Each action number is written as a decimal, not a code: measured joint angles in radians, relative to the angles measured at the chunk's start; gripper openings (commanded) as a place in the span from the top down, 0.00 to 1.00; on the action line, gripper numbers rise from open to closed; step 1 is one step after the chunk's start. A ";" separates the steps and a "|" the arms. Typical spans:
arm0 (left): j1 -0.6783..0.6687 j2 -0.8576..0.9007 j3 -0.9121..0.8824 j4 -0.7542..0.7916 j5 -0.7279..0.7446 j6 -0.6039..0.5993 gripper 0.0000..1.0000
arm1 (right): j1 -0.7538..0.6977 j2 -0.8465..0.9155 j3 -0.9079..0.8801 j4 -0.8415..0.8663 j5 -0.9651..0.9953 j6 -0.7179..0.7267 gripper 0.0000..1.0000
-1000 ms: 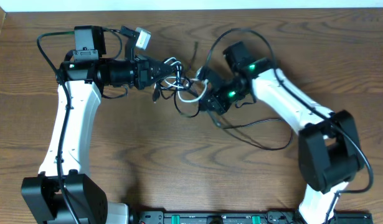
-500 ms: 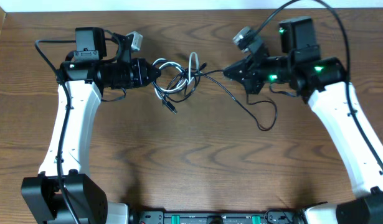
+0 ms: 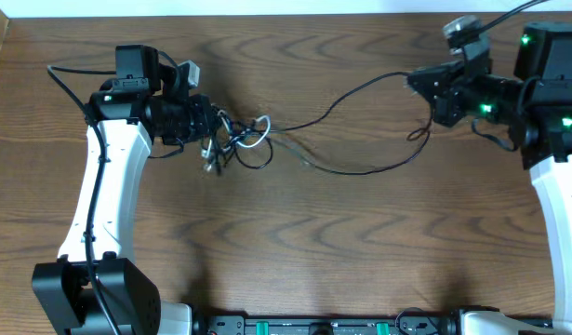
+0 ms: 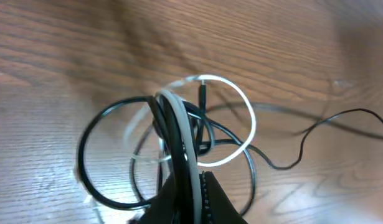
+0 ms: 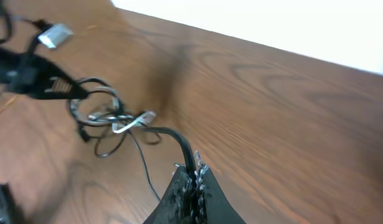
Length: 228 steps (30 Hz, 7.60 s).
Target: Untangle cables
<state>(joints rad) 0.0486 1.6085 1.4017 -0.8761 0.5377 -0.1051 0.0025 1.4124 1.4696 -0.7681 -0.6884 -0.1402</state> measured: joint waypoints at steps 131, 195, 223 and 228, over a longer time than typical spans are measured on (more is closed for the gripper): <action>-0.145 0.054 0.000 -0.172 0.542 0.581 0.92 | 0.480 0.436 0.001 0.057 0.422 0.418 0.60; 0.000 0.056 -0.001 -0.112 0.158 0.205 0.92 | 0.295 0.568 0.022 -0.130 0.269 0.193 0.57; -0.625 0.235 -0.006 0.391 -0.134 -0.128 0.31 | 0.108 0.547 0.089 -0.277 0.747 0.375 0.07; -0.649 0.338 -0.006 0.369 -0.223 -0.158 0.87 | 0.116 0.547 0.089 -0.262 0.701 0.375 0.06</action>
<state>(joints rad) -0.5999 1.9469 1.3960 -0.5068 0.3149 -0.2634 0.1181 1.9591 1.5585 -1.0298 0.0128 0.2344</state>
